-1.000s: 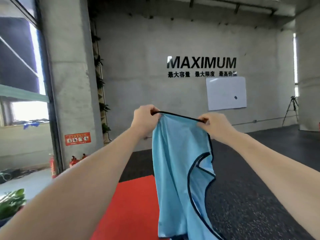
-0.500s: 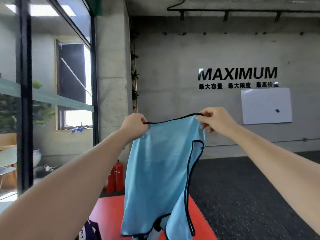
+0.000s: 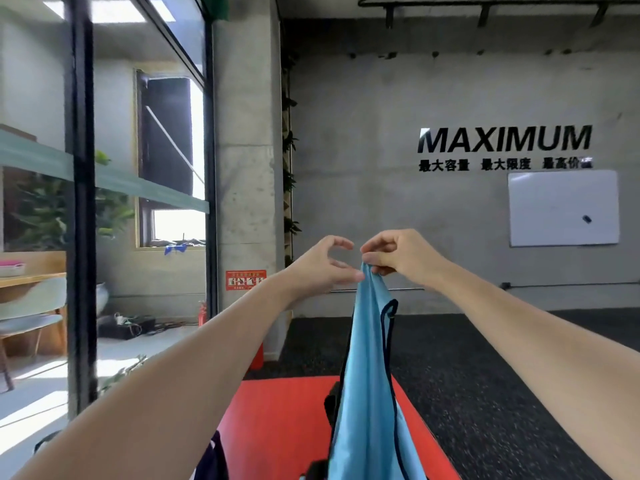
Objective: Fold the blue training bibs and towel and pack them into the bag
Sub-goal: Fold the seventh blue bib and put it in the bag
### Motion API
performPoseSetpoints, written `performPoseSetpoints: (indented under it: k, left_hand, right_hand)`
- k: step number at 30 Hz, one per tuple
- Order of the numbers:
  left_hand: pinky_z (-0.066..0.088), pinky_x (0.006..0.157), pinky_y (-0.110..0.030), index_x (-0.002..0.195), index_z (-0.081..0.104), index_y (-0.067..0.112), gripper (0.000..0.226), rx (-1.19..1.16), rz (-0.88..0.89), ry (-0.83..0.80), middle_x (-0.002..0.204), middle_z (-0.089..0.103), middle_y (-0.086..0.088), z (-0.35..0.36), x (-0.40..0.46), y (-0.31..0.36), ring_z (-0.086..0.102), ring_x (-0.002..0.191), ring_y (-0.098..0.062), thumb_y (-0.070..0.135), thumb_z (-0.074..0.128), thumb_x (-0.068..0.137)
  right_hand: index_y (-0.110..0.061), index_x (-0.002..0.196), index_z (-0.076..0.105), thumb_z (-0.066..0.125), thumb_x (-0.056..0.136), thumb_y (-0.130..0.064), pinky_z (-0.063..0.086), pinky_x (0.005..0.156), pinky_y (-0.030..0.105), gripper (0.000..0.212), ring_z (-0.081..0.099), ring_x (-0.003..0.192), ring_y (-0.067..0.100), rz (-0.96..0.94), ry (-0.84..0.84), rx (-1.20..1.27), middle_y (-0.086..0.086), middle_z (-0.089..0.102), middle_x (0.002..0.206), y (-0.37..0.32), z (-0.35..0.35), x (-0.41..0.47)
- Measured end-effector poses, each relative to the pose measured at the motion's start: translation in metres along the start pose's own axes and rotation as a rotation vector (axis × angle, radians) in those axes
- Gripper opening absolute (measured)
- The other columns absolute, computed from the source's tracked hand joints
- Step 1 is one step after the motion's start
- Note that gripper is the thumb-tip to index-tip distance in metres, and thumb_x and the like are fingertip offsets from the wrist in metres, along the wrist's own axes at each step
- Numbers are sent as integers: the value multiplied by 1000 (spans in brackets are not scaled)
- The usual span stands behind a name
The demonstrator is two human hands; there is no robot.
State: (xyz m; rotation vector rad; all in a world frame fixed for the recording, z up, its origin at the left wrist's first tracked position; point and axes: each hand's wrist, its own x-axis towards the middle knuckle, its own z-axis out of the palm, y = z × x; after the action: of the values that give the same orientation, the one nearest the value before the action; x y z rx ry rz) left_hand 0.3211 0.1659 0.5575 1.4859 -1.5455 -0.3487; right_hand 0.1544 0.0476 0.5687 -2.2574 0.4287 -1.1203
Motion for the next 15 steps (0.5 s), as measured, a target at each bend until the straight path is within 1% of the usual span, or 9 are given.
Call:
performPoseSetpoints:
  k: [2, 3, 5, 7, 9, 10, 11, 13, 15]
  left_hand:
    - [56, 95, -37, 133, 41, 31, 65, -11, 27, -23, 111, 72, -4, 7, 2, -4, 72, 98, -14, 26, 81, 83]
    - [57, 92, -36, 133, 39, 28, 65, -12, 21, -28, 109, 73, -6, 11, 4, -7, 73, 95, -16, 25, 81, 83]
    - [61, 84, -35, 131, 41, 23, 60, -1, 13, -16, 103, 75, -11, 18, 7, -11, 74, 89, -20, 22, 79, 85]
    - [63, 76, -37, 126, 46, 23, 50, -6, 11, 56, 97, 74, -13, 24, 8, -14, 74, 85, -24, 20, 77, 87]
    - [60, 66, -31, 121, 49, 24, 41, -16, 12, 155, 85, 73, -8, 27, 8, -15, 71, 73, -18, 20, 74, 89]
    - [56, 60, -27, 119, 51, 25, 36, -10, 19, 209, 77, 70, -4, 26, 9, -15, 67, 64, -13, 19, 72, 91]
    - [50, 57, -25, 116, 53, 26, 32, 7, 26, 260, 71, 66, -1, 25, 9, -15, 60, 59, -9, 19, 71, 92]
    - [47, 60, -25, 110, 59, 27, 23, 25, 40, 334, 74, 62, 3, 20, 11, -15, 54, 61, -8, 17, 69, 92]
    - [53, 66, -29, 101, 66, 26, 16, 16, 48, 383, 83, 66, 6, 16, 11, -11, 58, 70, -11, 14, 68, 91]
  right_hand:
    - [-11, 104, 72, 73, 90, -13, 62, 79, 32, 15, 74, 85, 22, -20, -30, 7, 6, 76, 91, 2, 3, 2]
    - [-11, 105, 72, 73, 90, -13, 62, 80, 32, 15, 74, 86, 22, -24, -39, 12, 5, 76, 91, 3, 4, 2]
    - [-10, 104, 71, 73, 89, -11, 62, 82, 33, 15, 74, 86, 20, -21, -43, 39, 5, 76, 91, 7, 6, 1]
    - [-10, 104, 71, 74, 89, -13, 62, 82, 35, 16, 73, 87, 23, -13, -1, 76, 6, 76, 92, 13, 9, -2]
    - [-11, 104, 69, 74, 90, -21, 62, 79, 35, 18, 73, 87, 26, -1, 83, 81, 6, 75, 92, 21, 12, -9]
    - [-13, 103, 68, 74, 90, -28, 63, 78, 35, 20, 73, 85, 25, 17, 126, 77, 6, 75, 91, 25, 14, -14]
    - [-14, 102, 67, 74, 90, -34, 63, 76, 36, 25, 73, 82, 24, 44, 166, 78, 5, 74, 89, 29, 17, -19]
    - [-15, 98, 63, 73, 87, -45, 62, 73, 34, 34, 72, 74, 20, 110, 241, 81, 5, 73, 85, 32, 25, -33]
    - [-11, 92, 63, 71, 85, -53, 59, 69, 32, 43, 68, 65, 17, 167, 240, 106, 7, 73, 78, 32, 34, -49]
